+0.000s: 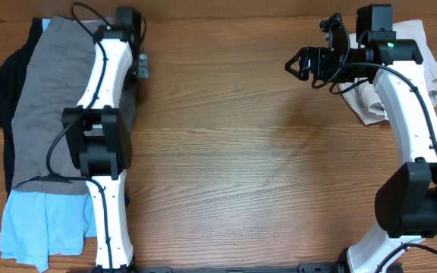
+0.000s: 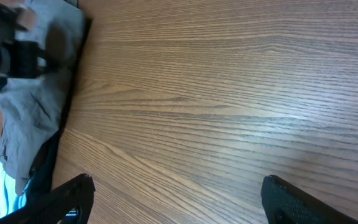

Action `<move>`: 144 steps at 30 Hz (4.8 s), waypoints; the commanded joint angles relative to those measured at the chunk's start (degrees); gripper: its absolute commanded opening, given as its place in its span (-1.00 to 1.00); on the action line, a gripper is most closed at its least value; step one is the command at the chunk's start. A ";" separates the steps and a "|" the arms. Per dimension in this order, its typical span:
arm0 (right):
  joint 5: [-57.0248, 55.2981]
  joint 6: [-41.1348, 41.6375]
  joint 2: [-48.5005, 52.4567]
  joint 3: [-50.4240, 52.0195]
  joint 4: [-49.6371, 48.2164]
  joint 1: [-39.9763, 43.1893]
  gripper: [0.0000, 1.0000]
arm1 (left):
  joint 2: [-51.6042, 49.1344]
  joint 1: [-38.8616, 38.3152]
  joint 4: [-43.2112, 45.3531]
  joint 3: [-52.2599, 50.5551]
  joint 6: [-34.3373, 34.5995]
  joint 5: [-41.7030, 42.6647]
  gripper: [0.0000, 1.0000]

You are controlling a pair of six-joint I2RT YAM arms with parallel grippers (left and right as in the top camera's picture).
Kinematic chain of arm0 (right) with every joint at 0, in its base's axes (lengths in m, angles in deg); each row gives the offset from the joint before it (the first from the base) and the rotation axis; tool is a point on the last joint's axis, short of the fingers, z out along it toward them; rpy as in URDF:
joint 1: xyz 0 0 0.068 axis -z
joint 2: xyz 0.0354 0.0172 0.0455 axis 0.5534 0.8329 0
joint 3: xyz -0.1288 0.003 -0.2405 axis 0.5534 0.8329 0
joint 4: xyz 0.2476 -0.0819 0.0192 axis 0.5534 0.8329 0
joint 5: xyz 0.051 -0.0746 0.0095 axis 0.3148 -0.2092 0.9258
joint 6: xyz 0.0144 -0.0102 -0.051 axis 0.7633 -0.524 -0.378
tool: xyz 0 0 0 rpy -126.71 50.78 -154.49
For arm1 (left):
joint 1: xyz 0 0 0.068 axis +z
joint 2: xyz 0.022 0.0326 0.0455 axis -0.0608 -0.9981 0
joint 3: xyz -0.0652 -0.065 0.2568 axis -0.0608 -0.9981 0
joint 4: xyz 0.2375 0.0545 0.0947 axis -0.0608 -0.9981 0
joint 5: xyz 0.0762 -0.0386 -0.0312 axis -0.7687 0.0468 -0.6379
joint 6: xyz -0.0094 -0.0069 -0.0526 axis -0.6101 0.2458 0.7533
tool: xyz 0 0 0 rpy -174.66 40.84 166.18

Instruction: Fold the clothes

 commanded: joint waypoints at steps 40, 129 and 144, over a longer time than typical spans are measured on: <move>4.61 -0.50 -24.63 -3.26 24.11 20.48 0.75 | 20.92 -34.27 8.96 39.17 13.97 26.12 -0.88; -8.68 5.84 -2.80 2.08 12.15 1.62 0.58 | -3.48 -13.57 -31.85 10.88 2.62 17.92 -0.32; -8.68 5.81 -2.78 2.08 11.26 1.60 0.71 | 1.40 -8.70 -20.24 11.10 4.37 5.79 0.55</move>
